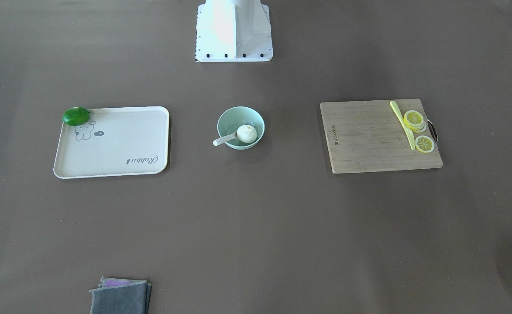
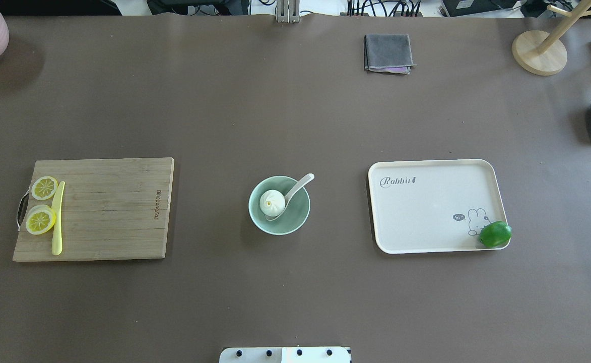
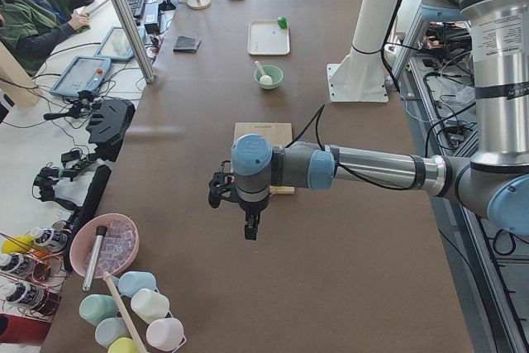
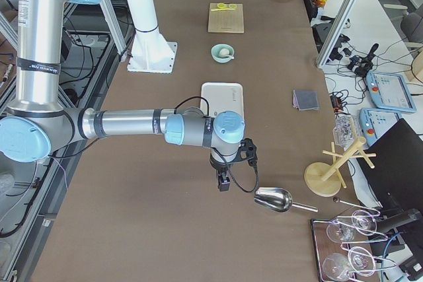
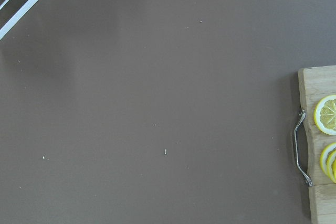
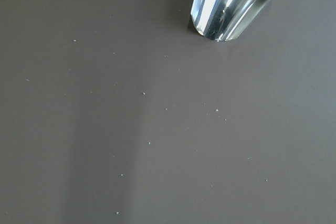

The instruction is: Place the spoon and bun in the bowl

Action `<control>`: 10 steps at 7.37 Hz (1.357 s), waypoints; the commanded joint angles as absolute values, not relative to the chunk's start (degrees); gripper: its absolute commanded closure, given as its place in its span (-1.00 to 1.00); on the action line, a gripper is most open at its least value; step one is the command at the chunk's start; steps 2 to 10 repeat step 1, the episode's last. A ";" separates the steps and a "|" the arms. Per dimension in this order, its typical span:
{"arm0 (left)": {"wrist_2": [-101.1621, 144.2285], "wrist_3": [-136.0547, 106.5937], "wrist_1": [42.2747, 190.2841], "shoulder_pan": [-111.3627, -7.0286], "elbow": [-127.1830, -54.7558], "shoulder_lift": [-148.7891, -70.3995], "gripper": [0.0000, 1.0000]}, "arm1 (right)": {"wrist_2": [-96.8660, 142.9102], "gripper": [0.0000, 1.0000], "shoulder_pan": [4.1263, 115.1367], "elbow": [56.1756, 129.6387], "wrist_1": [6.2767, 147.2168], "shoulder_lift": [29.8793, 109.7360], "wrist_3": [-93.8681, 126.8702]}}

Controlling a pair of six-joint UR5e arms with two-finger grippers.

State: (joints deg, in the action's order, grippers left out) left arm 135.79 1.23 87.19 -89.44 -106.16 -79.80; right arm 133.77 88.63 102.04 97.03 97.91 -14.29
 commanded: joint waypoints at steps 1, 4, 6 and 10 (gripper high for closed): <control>135.88 1.23 87.19 -89.47 -106.17 -79.80 -0.98 | 133.77 -1.00 88.59 102.04 97.03 97.91 -14.33; 135.88 1.23 87.19 -89.47 -106.17 -79.80 -0.98 | 133.77 -1.00 88.59 102.04 97.03 97.91 -14.33; 135.88 1.23 87.19 -89.47 -106.17 -79.80 -0.98 | 133.77 -1.00 88.59 102.04 97.03 97.91 -14.33; 135.88 1.23 87.19 -89.47 -106.17 -79.80 -0.98 | 133.77 -1.00 88.59 102.04 97.03 97.91 -14.33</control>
